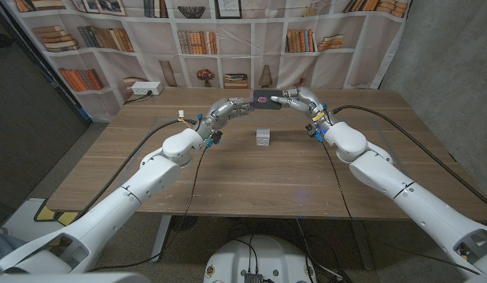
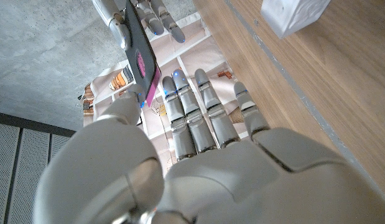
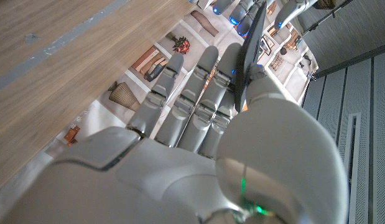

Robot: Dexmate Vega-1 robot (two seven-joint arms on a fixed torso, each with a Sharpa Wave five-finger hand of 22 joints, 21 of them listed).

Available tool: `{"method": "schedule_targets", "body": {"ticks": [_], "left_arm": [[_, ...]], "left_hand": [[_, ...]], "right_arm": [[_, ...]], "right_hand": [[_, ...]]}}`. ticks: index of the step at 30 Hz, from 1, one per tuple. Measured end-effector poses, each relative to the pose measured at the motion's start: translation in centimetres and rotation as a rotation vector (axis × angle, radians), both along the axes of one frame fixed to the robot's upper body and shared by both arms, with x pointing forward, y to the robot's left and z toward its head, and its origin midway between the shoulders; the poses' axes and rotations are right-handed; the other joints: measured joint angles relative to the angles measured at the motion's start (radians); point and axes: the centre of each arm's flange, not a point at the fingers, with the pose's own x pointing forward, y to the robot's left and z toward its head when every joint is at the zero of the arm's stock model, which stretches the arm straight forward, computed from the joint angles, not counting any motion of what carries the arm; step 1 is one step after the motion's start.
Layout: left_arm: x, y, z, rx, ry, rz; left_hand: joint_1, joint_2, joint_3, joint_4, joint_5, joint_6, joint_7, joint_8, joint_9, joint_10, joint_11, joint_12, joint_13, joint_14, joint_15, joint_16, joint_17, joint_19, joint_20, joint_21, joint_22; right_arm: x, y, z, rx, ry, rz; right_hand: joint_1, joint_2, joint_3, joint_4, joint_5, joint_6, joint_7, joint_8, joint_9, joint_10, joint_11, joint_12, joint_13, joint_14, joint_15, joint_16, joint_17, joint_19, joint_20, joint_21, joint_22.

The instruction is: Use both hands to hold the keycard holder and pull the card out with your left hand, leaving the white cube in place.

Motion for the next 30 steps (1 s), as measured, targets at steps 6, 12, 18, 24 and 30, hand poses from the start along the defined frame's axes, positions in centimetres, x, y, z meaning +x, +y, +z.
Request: {"method": "schedule_targets", "body": {"ticks": [6,12,18,24,30], "left_arm": [[0.1,-0.08,0.1,0.003,-0.001,-0.002],[0.22,-0.09,0.12,0.002,0.001,-0.003],[0.25,-0.08,0.17,-0.01,0.001,0.002],[0.18,0.12,0.2,-0.03,0.0,0.017],[0.15,0.21,0.13,-0.045,0.002,0.026]], "left_hand": [[0.004,0.004,0.008,0.0,0.0,0.002,-0.002,0.0,0.0,0.0,0.0,0.0,0.0,0.003,0.0,0.0,0.0,0.0,0.0,0.0,0.0],[0.032,0.032,0.029,-0.008,0.004,0.02,-0.002,0.0,0.0,0.024,-0.001,0.0,-0.005,0.018,0.0,0.0,0.0,0.006,-0.006,0.0,0.0],[0.078,0.115,0.083,-0.016,0.008,0.102,-0.01,0.015,0.0,0.096,-0.009,0.017,-0.018,0.059,-0.013,0.0,0.0,0.026,-0.026,0.0,0.0],[0.087,0.143,0.098,-0.012,0.0,0.129,-0.007,0.019,0.0,0.129,-0.014,0.024,-0.023,0.078,-0.021,0.0,0.0,0.03,-0.049,0.0,0.0],[0.091,0.146,0.098,-0.012,-0.004,0.148,-0.009,0.023,0.0,0.149,-0.013,0.031,-0.021,0.096,-0.028,0.0,0.0,0.042,-0.062,0.0,0.0]], "right_arm": [[-0.01,0.02,-0.08,-0.001,0.0,0.0],[-0.03,0.08,-0.09,0.001,-0.001,0.0],[0.01,0.13,-0.13,0.004,-0.001,0.0],[0.08,0.12,-0.19,0.007,0.0,0.0],[0.09,0.11,-0.2,0.009,0.001,0.002]], "right_hand": [[0.0,0.0,0.0,0.0,0.0,0.0,0.0,-0.002,0.0,0.0,0.0,0.0,0.0,0.0,0.0,0.0,0.0,0.0,0.0,0.0,0.0],[0.0,0.0,0.0,0.0,-0.003,0.0,0.0,-0.003,0.0,0.0,0.0,0.0,0.0,0.0,0.0,0.0,0.0,0.0,0.0,0.0,0.0],[-0.002,0.002,-0.003,0.003,-0.003,0.0,0.0,-0.005,0.005,0.0,0.0,0.004,0.0,0.0,0.0,0.0,0.0,0.001,0.0,0.0,0.0],[-0.005,0.005,-0.003,0.003,-0.003,0.0,0.0,-0.005,0.005,0.0,0.0,0.004,0.005,0.0,0.0,0.0,0.0,0.006,0.005,0.0,0.0],[-0.005,0.005,-0.003,0.003,0.001,0.0,0.0,-0.007,0.005,0.0,0.0,0.007,0.005,0.0,0.0,0.0,0.0,0.006,0.005,0.0,0.0]]}}
